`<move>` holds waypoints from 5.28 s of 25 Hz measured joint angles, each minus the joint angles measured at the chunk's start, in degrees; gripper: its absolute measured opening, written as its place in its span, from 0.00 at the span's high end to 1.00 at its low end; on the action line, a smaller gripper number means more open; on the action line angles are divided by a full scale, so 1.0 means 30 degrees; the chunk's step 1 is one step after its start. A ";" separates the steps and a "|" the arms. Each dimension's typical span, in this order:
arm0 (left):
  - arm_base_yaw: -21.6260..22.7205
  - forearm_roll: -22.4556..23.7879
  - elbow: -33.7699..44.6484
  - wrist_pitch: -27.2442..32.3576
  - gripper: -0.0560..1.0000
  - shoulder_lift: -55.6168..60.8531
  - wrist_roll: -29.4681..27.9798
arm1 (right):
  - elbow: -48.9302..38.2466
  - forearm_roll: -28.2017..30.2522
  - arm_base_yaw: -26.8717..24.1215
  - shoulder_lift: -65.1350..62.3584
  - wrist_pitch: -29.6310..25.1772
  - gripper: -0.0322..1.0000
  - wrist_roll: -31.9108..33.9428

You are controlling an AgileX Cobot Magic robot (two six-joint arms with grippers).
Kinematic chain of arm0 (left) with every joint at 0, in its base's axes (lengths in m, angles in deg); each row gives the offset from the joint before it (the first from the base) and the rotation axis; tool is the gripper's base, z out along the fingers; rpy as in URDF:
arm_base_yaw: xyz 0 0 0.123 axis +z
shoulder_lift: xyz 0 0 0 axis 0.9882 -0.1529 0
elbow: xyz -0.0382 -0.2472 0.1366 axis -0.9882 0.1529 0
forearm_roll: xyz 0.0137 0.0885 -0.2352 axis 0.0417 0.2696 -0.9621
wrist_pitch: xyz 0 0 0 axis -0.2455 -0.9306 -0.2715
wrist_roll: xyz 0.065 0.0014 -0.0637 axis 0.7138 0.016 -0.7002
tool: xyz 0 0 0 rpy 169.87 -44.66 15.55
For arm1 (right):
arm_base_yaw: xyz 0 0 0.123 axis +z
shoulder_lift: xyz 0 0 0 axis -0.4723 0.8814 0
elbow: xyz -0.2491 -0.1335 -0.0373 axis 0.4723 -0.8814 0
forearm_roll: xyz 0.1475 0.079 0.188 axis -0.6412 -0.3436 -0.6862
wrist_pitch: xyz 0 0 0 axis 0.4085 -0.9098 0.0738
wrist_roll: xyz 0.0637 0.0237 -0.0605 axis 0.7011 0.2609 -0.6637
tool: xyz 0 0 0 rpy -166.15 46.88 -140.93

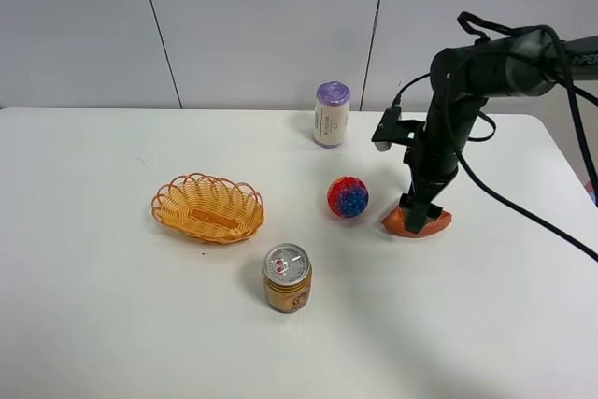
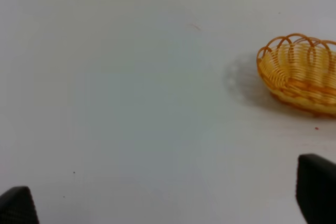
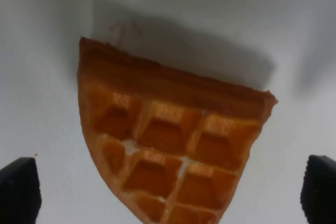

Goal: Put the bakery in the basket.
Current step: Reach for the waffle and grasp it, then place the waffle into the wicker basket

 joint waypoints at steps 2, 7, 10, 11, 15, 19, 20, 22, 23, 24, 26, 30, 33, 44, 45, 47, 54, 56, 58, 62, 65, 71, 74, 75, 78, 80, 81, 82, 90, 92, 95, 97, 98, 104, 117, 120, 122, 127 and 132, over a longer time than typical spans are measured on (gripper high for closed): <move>0.0000 0.0000 0.0000 0.0000 0.00 0.0000 0.0000 | 0.0000 0.0173 0.0000 0.0130 0.0000 0.00 0.0000; 0.0000 0.0000 0.0000 0.0000 0.00 0.0000 0.0000 | 0.0000 0.0173 0.0000 0.0241 -0.0018 0.00 0.0074; 0.0000 0.0000 0.0000 0.0000 0.00 0.0000 0.0000 | 0.0000 0.0173 0.0000 0.0241 -0.0084 0.00 0.0315; 0.0000 0.0000 0.0000 0.0000 0.00 0.0000 0.0000 | 0.0000 0.0173 0.0000 0.0241 -0.0104 0.00 0.0361; 0.0000 0.0000 0.0000 0.0000 0.00 0.0000 0.0000 | 0.0000 0.0060 0.0000 0.0241 -0.0080 0.00 0.0448; 0.0000 0.0000 0.0000 0.0000 0.00 0.0000 0.0000 | 0.0000 0.0173 0.0000 0.0241 0.0083 0.00 0.0473; 0.0000 0.0000 0.0000 0.0000 0.00 0.0000 0.0000 | 0.0000 0.0173 0.0000 0.0241 0.0241 0.00 0.0445; 0.0000 0.0000 0.0000 0.0000 0.00 0.0000 0.0000 | 0.0000 0.0173 0.0000 0.0241 0.0643 0.00 0.0424; 0.0000 0.0000 0.0000 0.0000 0.00 0.0000 0.0000 | 0.0000 0.0173 0.0017 0.0241 0.0850 0.00 0.0424; 0.0000 0.0000 0.0000 0.0000 0.00 0.0000 0.0000 | 0.0000 0.0173 0.0067 0.0241 0.1026 0.00 0.0424; 0.0000 0.0000 0.0000 0.0000 0.00 0.0000 0.0000 | -0.0024 0.0173 0.0329 0.0241 0.1410 0.00 0.0408; 0.0000 0.0000 0.0000 0.0000 0.00 0.0000 0.0000 | -0.0627 0.0325 0.0708 0.0241 0.2277 0.00 0.0350; 0.0000 0.0000 0.0000 0.0000 0.00 0.0000 0.0000 | -0.1229 0.0828 0.0755 0.0241 0.2433 0.00 0.0350; 0.0000 0.0000 0.0000 0.0000 0.00 0.0000 0.0000 | -0.1453 0.1608 0.0755 0.0263 0.2824 0.00 0.0350; 0.0000 0.0000 0.0000 0.0000 0.00 0.0000 0.0000 | -0.1453 0.1608 0.0755 0.0283 0.2999 0.00 0.0350; 0.0000 0.0000 0.0000 0.0000 0.00 0.0000 0.0000 | -0.1453 0.1608 0.0755 0.0383 0.3095 0.00 0.0350; 0.0000 0.0000 0.0000 0.0000 0.00 0.0000 0.0000 | -0.1453 0.1608 0.0755 0.0901 0.3137 0.00 0.0367; 0.0000 0.0000 0.0000 0.0000 0.00 0.0000 0.0000 | -0.1453 0.1608 0.0755 0.0901 0.3137 0.00 0.0463; 0.0000 0.0000 0.0000 0.0000 0.00 0.0000 0.0000 | -0.1453 0.1608 0.0770 0.0901 0.3137 0.05 0.0556; 0.0000 0.0000 0.0000 0.0000 0.00 0.0000 0.0000 | -0.1453 0.1608 0.0770 0.0901 0.3137 0.27 0.0820; 0.0000 0.0000 0.0000 0.0000 0.00 0.0000 0.0000 | -0.1453 0.1608 0.0789 0.0901 0.3115 0.29 0.1656; 0.0000 0.0000 0.0000 0.0000 0.00 0.0000 0.0000 | -0.1453 0.1630 0.0789 0.0269 0.2692 0.29 0.4049; 0.0000 0.0000 0.0000 0.0000 0.00 0.0000 0.0000 | -0.1453 0.1630 0.0789 -0.1230 0.1596 0.29 0.4854; 0.0000 0.0000 0.0000 0.0000 0.00 0.0000 0.0000 | -0.1453 0.1560 0.0789 -0.1740 0.1072 0.29 0.5154; 0.0000 0.0000 0.0000 0.0000 0.00 0.0000 0.0000 | -0.1453 0.1187 0.0977 -0.3453 -0.1367 0.29 0.6535; 0.0000 0.0000 0.0000 0.0000 0.00 0.0000 0.0000 | -0.1453 0.0710 0.1313 -0.4606 -0.2917 0.29 0.7548; 0.0000 0.0000 0.0000 0.0000 0.00 0.0000 0.0000 | -0.1453 0.0380 0.1482 -0.5156 -0.3368 0.29 0.8001; 0.0000 0.0000 0.0000 0.0000 0.00 0.0000 0.0000 | -0.1453 -0.0008 0.1733 -0.5571 -0.3577 0.29 0.8391; 0.0000 0.0000 0.0000 0.0000 0.00 0.0000 0.0000 | -0.0242 -0.3909 0.4930 -0.6650 -0.1380 0.29 1.0586; 0.0000 0.0000 0.0000 0.0000 0.00 0.0000 0.0000 | 0.0661 -0.4120 0.5811 -0.6477 0.0089 0.29 1.0856; 0.0000 0.0000 0.0000 0.0000 0.00 0.0000 0.0000 | 0.2237 -0.4255 0.7001 -0.5616 0.2328 0.29 1.1008; 0.0000 0.0000 0.0000 0.0000 0.00 0.0000 0.0000 | 0.3306 -0.4270 0.7745 -0.4726 0.3453 0.29 1.1054; 0.0000 0.0000 0.0000 0.0000 0.00 0.0000 0.0000 | 0.3913 -0.4294 0.8023 -0.4156 0.3833 0.29 1.1056; 0.0000 0.0000 0.0000 0.0000 0.00 0.0000 0.0000 | 0.7272 -0.4401 0.9381 -0.0409 0.4473 0.29 1.1193; 0.0000 0.0000 0.0000 0.0000 0.00 0.0000 0.0000 | 1.2085 -0.4402 1.0220 0.4854 0.1708 0.29 1.0998; 0.0000 0.0000 0.0000 0.0000 0.00 0.0000 0.0000 | 1.2148 -0.4397 1.0220 0.5167 0.1685 0.29 1.0981; 0.0000 0.0000 0.0000 0.0000 0.00 0.0000 0.0000 | 1.2148 -0.4397 1.0220 0.5416 0.1703 0.29 1.0981; 0.0000 0.0000 0.0000 0.0000 0.00 0.0000 0.0000 | 1.2148 -0.4395 1.0220 0.6012 0.2383 0.29 1.0964; 0.0000 0.0000 0.0000 0.0000 0.00 0.0000 0.0000 | 1.2148 -0.3908 1.0389 0.6075 0.3523 0.29 1.0866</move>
